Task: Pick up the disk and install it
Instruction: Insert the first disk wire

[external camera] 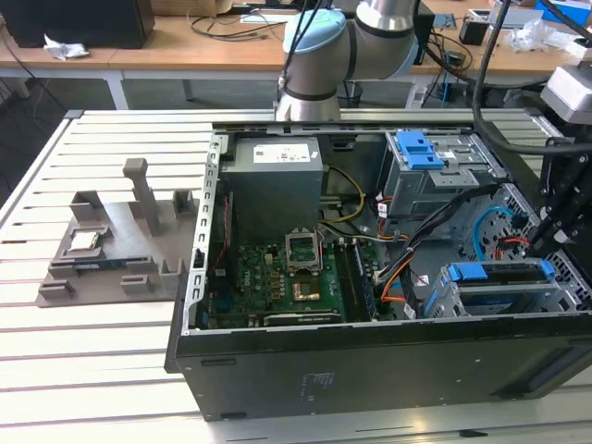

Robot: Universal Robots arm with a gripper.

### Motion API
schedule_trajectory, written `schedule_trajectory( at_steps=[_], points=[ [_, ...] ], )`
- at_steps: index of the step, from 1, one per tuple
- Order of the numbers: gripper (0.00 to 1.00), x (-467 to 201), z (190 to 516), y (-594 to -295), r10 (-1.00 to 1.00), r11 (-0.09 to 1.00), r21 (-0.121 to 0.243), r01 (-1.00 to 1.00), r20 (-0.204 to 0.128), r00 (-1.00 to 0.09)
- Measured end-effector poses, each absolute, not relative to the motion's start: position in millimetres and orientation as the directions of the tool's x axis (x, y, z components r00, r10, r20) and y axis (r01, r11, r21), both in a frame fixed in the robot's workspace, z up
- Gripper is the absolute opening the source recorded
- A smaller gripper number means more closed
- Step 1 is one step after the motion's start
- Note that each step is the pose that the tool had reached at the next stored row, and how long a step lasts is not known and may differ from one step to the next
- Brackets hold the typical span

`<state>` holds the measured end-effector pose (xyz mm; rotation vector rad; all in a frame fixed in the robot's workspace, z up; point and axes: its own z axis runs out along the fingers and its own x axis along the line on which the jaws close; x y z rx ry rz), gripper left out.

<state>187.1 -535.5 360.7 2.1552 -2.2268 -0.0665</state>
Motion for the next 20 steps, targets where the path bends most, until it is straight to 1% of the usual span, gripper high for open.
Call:
schedule_trajectory(
  at_steps=[1,3,20],
  points=[
    [0.16,187.0,352.9,-535.4,-1.000,0.031,0.060,-0.998,0.001,-0.031],
    [0.16,187.0,350.7,-534.6,-1.000,0.030,0.060,-0.998,0.000,-0.030],
    [0.16,184.8,344.6,-534.4,-1.000,0.030,0.059,-0.998,0.001,-0.030]
  ],
)
